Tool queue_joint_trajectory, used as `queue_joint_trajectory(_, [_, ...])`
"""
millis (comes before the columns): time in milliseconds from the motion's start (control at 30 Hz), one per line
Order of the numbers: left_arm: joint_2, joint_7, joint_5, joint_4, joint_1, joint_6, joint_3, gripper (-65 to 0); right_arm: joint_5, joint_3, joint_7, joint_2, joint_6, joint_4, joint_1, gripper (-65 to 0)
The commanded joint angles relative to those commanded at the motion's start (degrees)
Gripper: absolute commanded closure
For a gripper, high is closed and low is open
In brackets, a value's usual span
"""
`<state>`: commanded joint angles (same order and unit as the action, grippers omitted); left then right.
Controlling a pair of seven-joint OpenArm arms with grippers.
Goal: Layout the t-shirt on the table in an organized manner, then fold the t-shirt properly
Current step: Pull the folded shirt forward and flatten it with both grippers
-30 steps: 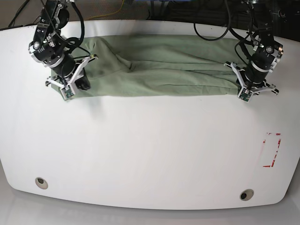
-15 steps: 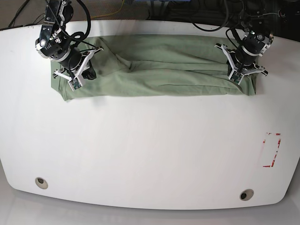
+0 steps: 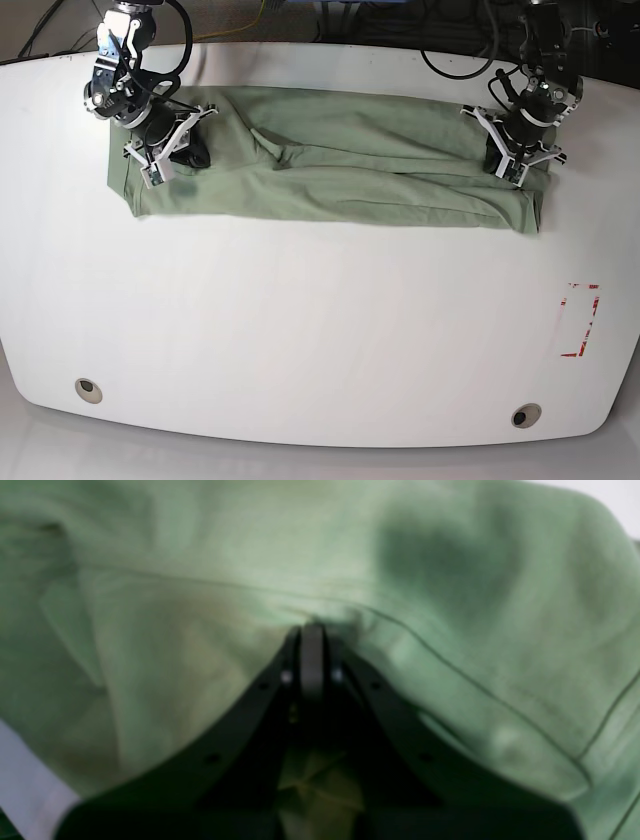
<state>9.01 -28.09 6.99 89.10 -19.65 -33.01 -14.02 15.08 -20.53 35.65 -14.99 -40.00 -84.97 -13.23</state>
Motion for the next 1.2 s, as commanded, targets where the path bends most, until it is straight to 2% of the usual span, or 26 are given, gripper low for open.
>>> queue_joint_trajectory(267, [-0.18,-0.26,0.09,-1.05,3.34,0.0,1.85,-1.8,0.18,-0.09,-0.7,-3.16,0.0,6.86,5.45,0.0])
queue_joint_trajectory(567, [-0.35,-0.35,-0.18,5.27,4.13,0.0,1.85,-3.5,0.18,0.09,-0.62,-3.52,0.0,6.77,6.33,0.0])
queue_joint_trajectory(833, [-0.35,-4.57,-0.62,13.36,4.84,0.0,1.49,-12.6,0.18,0.18,-0.62,-3.25,0.0,6.77,6.42,0.0])
queue_joint_trajectory(967, [-0.44,-4.75,-3.25,14.59,5.71,0.0,0.35,-12.5,0.18,0.18,-0.62,-3.16,0.0,6.77,6.42,0.0])
queue_joint_trajectory(1100, [-0.44,-5.1,-6.95,14.51,8.62,0.0,-4.04,-12.7,0.0,0.18,-0.62,-2.37,0.0,6.77,6.42,0.0])
queue_joint_trajectory(1200, [-0.44,-8.09,-8.62,14.07,11.08,0.0,-6.95,-12.8,-0.09,0.18,-0.62,-2.29,0.0,6.77,6.42,0.0])
